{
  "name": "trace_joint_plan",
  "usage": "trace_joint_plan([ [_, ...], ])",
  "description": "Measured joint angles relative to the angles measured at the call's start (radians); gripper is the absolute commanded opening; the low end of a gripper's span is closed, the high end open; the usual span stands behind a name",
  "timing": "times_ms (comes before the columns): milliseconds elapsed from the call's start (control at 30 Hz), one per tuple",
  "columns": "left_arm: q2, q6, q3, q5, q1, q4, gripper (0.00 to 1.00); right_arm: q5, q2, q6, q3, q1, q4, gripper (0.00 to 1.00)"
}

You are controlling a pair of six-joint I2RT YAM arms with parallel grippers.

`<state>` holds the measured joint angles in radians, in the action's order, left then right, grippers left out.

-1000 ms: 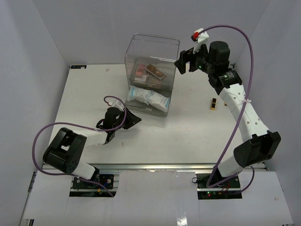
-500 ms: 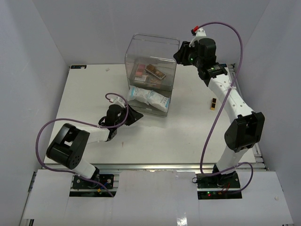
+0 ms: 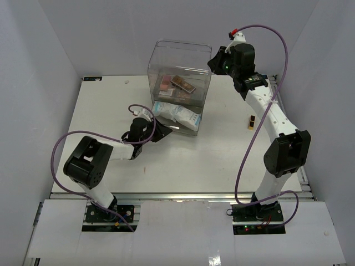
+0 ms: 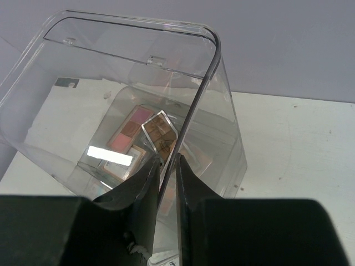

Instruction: Organize the makeup

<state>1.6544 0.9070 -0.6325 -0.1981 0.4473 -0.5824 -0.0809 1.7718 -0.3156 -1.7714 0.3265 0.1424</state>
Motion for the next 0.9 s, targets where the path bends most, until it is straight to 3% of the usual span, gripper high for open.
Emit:
trace_joint_plan([
  [900,0.251,0.022,-0.325,0.054,0.006,0.021,0.42,-0.031,-0.005,-0.008,0.018,-0.006,-0.016,0.08],
])
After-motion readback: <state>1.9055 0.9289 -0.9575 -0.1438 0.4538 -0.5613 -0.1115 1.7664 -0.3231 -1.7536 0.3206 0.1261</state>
